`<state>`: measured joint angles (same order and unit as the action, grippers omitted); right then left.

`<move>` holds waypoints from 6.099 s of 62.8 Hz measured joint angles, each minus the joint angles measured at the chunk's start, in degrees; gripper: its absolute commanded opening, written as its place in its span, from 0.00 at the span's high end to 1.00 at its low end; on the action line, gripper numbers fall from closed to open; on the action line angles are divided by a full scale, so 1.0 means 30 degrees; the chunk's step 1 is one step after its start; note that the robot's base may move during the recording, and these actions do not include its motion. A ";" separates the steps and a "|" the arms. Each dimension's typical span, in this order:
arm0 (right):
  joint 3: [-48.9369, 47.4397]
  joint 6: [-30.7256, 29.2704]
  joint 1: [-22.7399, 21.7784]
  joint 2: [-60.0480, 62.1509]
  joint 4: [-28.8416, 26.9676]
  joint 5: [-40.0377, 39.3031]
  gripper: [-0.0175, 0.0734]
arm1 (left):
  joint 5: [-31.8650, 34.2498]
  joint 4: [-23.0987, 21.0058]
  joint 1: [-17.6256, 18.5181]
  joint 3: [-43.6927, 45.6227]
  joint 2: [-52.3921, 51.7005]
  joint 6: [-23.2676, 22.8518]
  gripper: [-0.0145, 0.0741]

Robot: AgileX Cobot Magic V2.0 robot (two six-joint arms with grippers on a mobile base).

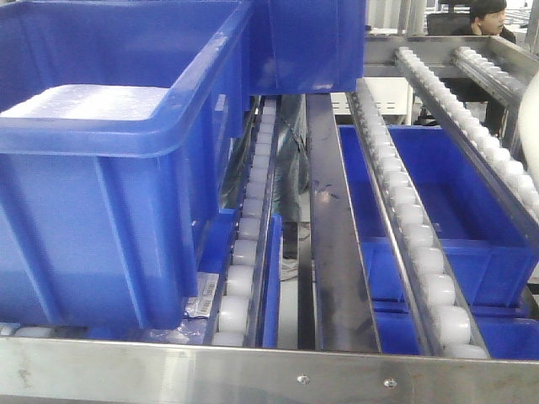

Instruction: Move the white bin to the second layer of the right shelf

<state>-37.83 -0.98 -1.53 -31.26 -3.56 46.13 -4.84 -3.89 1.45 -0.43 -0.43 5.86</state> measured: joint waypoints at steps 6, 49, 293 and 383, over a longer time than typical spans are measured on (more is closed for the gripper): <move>0.0000 0.0000 0.0000 -0.0595 -0.0176 0.0715 0.75 | 0.0000 0.0000 0.0000 0.0000 0.0000 0.0000 0.74; -0.2598 0.0600 -0.0029 -1.0301 -0.1336 0.0381 0.75 | 0.0000 0.0000 0.0000 0.0000 0.0000 0.0000 0.74; 1.2909 0.2533 -0.0387 0.7800 0.2952 -1.7227 0.75 | 0.0000 0.0000 0.0000 0.0000 0.0000 0.0000 0.74; 1.3165 0.2694 -0.0387 1.0628 0.3105 -1.5057 0.75 | 0.0000 0.0000 0.0000 0.0000 0.0000 0.0000 0.74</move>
<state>1.67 7.10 -2.69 0.62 5.75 0.96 -4.84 -3.89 1.45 -0.43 -0.43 5.86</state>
